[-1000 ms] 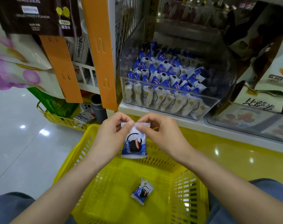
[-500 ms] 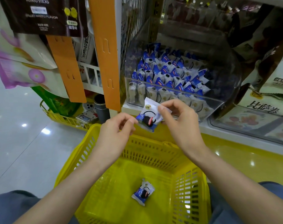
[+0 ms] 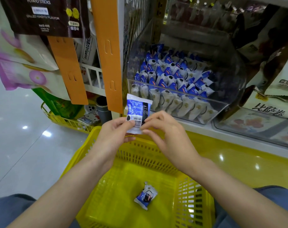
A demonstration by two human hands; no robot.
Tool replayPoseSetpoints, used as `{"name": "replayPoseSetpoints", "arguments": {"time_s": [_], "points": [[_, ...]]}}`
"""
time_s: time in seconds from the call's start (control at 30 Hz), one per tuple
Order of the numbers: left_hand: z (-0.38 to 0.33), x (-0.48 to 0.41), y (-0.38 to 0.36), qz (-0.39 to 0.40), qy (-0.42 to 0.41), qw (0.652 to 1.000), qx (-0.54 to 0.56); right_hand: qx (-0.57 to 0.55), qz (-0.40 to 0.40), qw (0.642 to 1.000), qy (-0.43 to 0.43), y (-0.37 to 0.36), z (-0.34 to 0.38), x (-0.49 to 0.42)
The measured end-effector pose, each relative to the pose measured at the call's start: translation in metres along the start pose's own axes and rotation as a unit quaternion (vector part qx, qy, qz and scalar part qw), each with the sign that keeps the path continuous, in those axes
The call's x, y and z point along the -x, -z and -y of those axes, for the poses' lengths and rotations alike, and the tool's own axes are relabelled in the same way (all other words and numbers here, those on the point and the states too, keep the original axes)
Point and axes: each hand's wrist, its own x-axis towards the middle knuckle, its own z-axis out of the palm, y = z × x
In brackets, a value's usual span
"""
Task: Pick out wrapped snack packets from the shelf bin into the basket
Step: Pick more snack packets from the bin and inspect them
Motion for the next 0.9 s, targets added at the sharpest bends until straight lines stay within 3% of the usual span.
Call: {"name": "replayPoseSetpoints", "arguments": {"time_s": [0.07, 0.17, 0.3, 0.4, 0.47, 0.73, 0.9], "points": [[0.001, -0.002, 0.001, -0.017, -0.017, 1.000, -0.012, -0.115, -0.011, 0.985, -0.131, -0.003, 0.002, -0.002], [0.002, -0.002, 0.000, 0.010, -0.026, 0.999, -0.020, -0.316, 0.021, 0.900, -0.299, -0.003, 0.002, -0.009], [0.005, 0.001, -0.006, 0.044, -0.042, 0.997, -0.053, -0.456, 0.064, 0.832, -0.310, 0.001, 0.002, -0.010], [0.006, 0.003, -0.007, -0.011, -0.148, 0.981, -0.124, -0.475, 0.050, 0.820, -0.315, -0.003, 0.001, -0.009], [0.006, 0.007, -0.010, -0.005, -0.196, 0.968, -0.158, -0.472, 0.044, 0.821, -0.318, -0.007, 0.001, -0.007], [0.009, 0.004, -0.005, 0.030, -0.202, 0.951, -0.231, -0.486, 0.041, 0.811, -0.322, -0.009, 0.000, -0.004], [0.014, 0.001, 0.000, 0.019, -0.223, 0.916, -0.333, -0.446, 0.036, 0.842, -0.302, -0.015, 0.002, -0.003]]}}
